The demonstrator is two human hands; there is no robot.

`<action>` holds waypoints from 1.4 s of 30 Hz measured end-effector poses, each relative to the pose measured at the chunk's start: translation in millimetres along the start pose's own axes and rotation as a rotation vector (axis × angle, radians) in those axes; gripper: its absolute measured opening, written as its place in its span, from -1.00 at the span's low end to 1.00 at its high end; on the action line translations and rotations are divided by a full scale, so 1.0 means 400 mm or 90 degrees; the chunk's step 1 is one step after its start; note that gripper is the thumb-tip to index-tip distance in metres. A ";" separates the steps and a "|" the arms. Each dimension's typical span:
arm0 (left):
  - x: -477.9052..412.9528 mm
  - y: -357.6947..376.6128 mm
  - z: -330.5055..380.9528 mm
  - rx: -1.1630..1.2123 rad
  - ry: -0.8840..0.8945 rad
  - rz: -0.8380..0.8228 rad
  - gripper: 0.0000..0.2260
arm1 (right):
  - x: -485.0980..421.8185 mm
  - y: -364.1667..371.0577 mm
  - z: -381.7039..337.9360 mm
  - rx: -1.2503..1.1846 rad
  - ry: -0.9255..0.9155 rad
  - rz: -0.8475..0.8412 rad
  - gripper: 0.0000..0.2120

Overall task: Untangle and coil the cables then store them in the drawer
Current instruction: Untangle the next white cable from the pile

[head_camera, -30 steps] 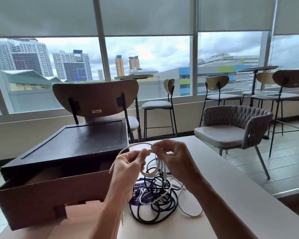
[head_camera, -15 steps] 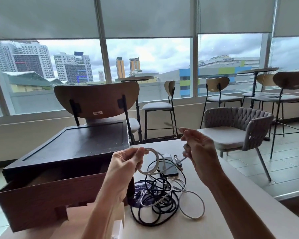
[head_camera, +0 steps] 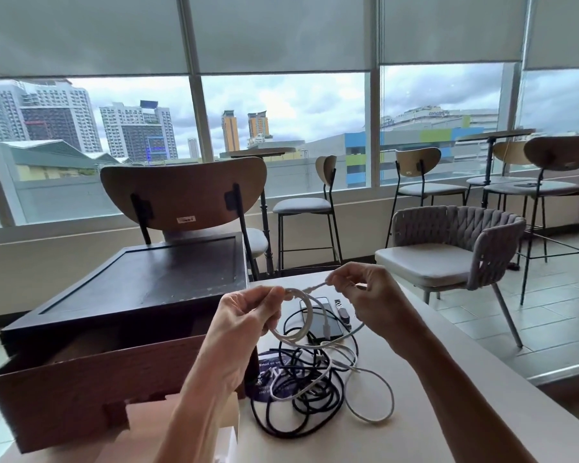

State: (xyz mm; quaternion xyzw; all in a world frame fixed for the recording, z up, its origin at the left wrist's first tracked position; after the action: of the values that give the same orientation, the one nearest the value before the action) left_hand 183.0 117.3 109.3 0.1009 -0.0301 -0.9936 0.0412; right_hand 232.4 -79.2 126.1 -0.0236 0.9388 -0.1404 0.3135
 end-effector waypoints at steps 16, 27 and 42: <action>-0.009 0.001 -0.030 0.058 0.014 0.092 -0.78 | 0.047 0.150 -0.020 -0.448 0.197 -0.248 -0.74; 0.017 0.019 0.028 -0.324 0.227 0.103 -0.92 | 0.034 0.118 0.017 -0.467 0.219 -0.170 -0.80; 0.021 -0.037 0.034 -0.339 0.274 0.292 -0.88 | 0.043 0.105 0.043 -0.216 0.184 -0.204 -0.78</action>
State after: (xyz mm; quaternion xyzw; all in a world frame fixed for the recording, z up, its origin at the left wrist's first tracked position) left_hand 170.8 132.0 119.9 0.2826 0.2155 -0.8882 0.2912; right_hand 230.6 -45.6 91.2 -0.2040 0.9682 -0.0311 0.1415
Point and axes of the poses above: each hand's wrist, its own x-axis away from the middle knuckle, its own y-axis out of the palm, z = x × y, the point moved 6 cm from there along -x, towards the middle knuckle, and after that the axes turned 7 degrees about -y, right-handed, at the moved point
